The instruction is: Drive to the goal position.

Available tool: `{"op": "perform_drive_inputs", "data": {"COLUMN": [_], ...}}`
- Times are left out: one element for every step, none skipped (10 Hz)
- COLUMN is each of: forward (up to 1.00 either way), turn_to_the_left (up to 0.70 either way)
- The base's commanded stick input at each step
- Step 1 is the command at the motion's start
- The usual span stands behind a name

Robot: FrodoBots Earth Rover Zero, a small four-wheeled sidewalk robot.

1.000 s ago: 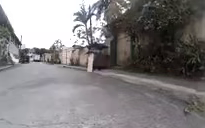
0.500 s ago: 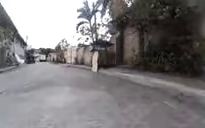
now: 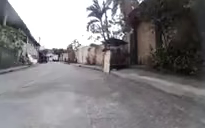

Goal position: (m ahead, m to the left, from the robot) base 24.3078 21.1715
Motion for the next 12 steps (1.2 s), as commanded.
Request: {"op": "perform_drive_inputs", "data": {"forward": [1.0,1.0,1.0,1.0,1.0,1.0,1.0,1.0,1.0,1.0,1.0,1.0], "turn_to_the_left": [0.0,0.04,0.17,0.34,0.32,0.26,0.2,0.04,0.03,0.03,0.02,0.02]}}
